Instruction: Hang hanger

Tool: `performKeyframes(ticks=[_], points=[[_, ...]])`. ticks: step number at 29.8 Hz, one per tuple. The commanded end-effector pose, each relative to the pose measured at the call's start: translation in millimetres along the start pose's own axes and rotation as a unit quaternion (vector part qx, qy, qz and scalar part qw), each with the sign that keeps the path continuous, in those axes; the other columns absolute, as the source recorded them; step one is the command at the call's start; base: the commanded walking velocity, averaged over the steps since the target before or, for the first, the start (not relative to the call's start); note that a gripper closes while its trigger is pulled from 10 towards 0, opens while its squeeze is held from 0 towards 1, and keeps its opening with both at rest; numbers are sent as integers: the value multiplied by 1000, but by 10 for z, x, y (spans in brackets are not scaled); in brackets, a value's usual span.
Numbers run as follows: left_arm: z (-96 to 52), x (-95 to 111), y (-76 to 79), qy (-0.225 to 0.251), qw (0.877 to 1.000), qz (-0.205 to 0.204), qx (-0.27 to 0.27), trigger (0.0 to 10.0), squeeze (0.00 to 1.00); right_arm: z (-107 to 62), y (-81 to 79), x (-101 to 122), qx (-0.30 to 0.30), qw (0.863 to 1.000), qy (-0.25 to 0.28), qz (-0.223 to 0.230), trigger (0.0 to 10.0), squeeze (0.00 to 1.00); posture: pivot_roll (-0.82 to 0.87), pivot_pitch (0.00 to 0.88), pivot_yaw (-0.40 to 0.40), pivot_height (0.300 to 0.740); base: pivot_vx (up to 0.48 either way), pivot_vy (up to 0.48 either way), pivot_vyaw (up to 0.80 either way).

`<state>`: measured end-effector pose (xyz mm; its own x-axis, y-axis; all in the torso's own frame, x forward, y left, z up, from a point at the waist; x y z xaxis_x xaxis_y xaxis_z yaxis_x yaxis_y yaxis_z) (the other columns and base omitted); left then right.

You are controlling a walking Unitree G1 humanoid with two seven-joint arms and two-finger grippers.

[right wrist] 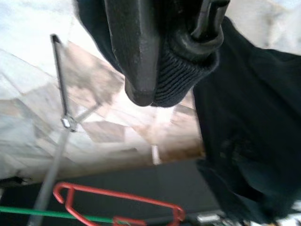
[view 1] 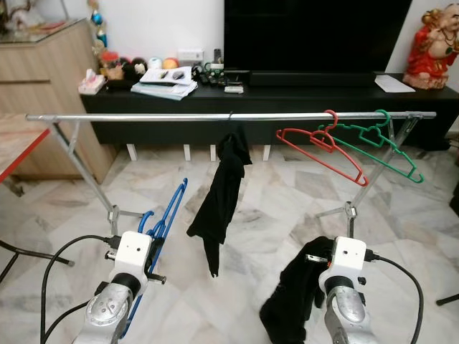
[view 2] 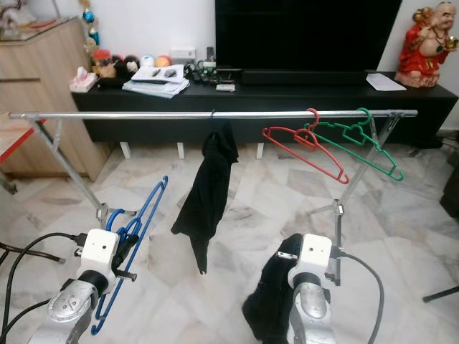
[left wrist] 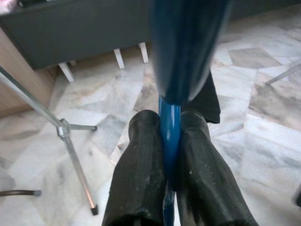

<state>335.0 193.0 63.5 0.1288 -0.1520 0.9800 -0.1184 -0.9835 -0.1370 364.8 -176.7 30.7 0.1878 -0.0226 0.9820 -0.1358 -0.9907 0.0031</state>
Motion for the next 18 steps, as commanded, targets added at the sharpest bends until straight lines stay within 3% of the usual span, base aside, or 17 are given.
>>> performKeyframes(ticks=[1, 10, 18], points=[[11, 50, 65, 6, 1000, -7, -17, 10000, 0, 53, 18, 89, -1, 1000, 8, -5, 10000, 0, 43, 14, 1, 740, 0, 0, 0], [-1, 42, 156, -3, 999, -5, -54, 10000, 0, 104, -4, 130, 2, 1000, 5, -10, 10000, 0, 50, 17, 2, 740, 0, 0, 0], [-27, 6, 320, -39, 987, 30, -155, 10000, 0, 230, 19, 236, 2, 1000, -4, -23, 10000, 0, 56, 19, 1, 740, 0, 0, 0]])
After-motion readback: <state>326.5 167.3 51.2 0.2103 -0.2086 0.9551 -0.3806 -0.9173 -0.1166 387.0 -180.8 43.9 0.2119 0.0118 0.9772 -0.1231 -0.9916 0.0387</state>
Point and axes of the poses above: a point about 5 cm out from each wrist's last joint towards the gripper, its own z axis pointing out of the wrist towards the gripper, its own x axis along the axis of the wrist's last joint, y = z × x, the point moved 6 cm from there along z, pointing out of the wrist towards the gripper, and after that the axes turned 3 degrees about -z, right-handed, at the moved point
